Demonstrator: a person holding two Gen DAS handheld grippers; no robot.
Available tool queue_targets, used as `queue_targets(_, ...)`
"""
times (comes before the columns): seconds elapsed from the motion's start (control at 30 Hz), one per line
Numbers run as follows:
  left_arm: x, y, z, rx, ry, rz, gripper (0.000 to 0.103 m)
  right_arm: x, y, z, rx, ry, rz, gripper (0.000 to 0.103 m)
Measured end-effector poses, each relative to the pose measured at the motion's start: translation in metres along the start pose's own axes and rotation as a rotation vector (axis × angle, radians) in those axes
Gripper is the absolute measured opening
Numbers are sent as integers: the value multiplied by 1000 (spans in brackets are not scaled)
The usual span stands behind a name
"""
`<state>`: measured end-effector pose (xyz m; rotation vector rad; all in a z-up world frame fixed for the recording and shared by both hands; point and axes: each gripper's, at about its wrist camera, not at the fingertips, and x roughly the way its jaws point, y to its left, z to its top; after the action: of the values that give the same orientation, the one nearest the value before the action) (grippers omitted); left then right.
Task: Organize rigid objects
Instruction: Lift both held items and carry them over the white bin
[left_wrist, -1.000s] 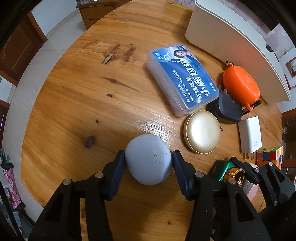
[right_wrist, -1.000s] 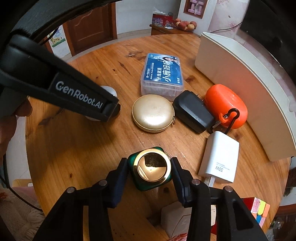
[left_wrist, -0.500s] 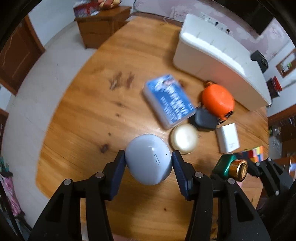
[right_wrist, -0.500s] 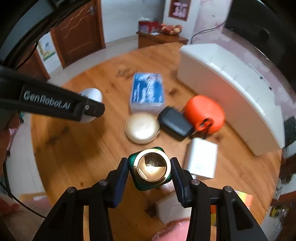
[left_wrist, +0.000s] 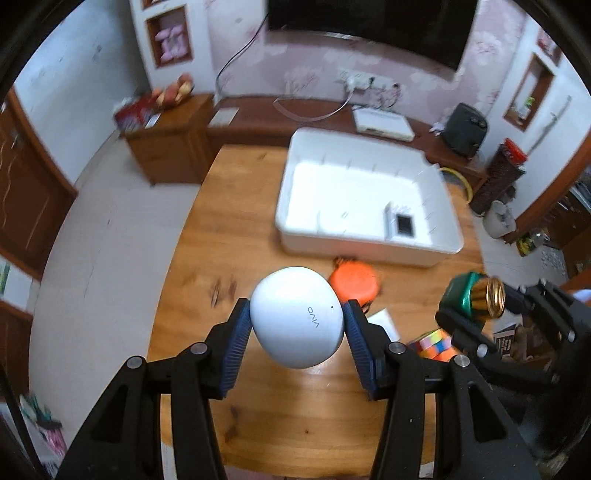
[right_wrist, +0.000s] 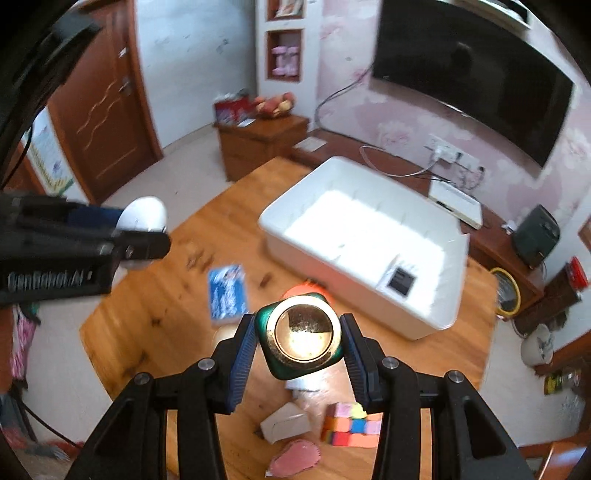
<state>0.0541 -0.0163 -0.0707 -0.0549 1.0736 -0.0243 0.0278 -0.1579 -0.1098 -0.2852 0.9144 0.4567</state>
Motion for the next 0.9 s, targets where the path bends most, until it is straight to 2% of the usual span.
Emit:
queue_targets(0.23, -17, -28, 45, 120, -80, -47, 54, -50, -48, 57, 137, -102, -94, 46)
queue_targets(0.43, -18, -46, 81, 197, -143, -100, 54, -66, -78, 91, 221, -159, -201, 46)
queue_targets(0.63, 11, -52, 111, 235, -163, -88, 54, -35, -105, 107, 309, -118, -248, 46)
queue_targets(0.9, 89, -47, 140, 191, -113, -105, 54, 55, -131, 98, 446, 45, -235, 46)
